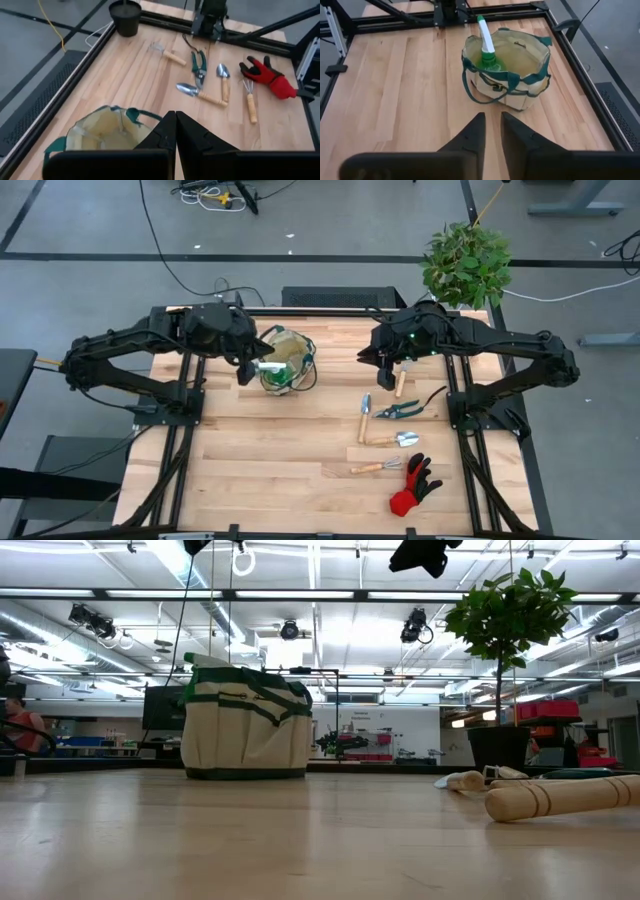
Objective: Pick & Place Garden tools in Gardening bag
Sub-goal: Put the top brown hand rake into the gardening bag
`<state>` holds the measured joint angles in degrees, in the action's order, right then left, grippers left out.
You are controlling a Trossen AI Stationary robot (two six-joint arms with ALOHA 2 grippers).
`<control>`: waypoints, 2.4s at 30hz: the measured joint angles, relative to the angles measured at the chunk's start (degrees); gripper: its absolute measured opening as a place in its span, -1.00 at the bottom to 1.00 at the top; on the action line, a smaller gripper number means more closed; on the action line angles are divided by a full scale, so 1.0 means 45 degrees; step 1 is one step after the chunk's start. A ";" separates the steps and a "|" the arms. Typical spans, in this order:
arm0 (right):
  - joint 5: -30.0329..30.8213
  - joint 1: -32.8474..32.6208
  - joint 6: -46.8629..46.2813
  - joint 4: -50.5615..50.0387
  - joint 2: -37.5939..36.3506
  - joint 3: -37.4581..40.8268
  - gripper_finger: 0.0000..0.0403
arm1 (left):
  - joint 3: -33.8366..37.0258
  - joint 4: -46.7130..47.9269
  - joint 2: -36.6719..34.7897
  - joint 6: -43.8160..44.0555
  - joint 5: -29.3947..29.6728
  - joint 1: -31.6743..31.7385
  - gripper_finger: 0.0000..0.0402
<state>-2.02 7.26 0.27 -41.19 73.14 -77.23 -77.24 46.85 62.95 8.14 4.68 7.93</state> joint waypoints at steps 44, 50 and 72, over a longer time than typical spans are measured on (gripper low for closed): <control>0.1924 -0.1120 0.1419 -0.6563 -0.0782 0.0000 -1.00 | 0.0006 -0.0850 -0.0027 0.0010 0.1045 -0.1605 -0.97; 0.1909 -0.0962 0.3469 -0.6823 -0.0782 0.0000 -1.00 | 0.0006 -0.0850 -0.0027 0.0010 0.1045 -0.1605 -0.92; 0.1885 -0.0212 0.8723 -0.8218 -0.0777 0.0000 -1.00 | 0.0006 -0.0846 -0.0027 0.0010 0.1045 -0.1605 -0.92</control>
<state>6.46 6.31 39.53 -78.17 69.65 -77.23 -77.21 43.05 62.83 8.19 9.39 0.71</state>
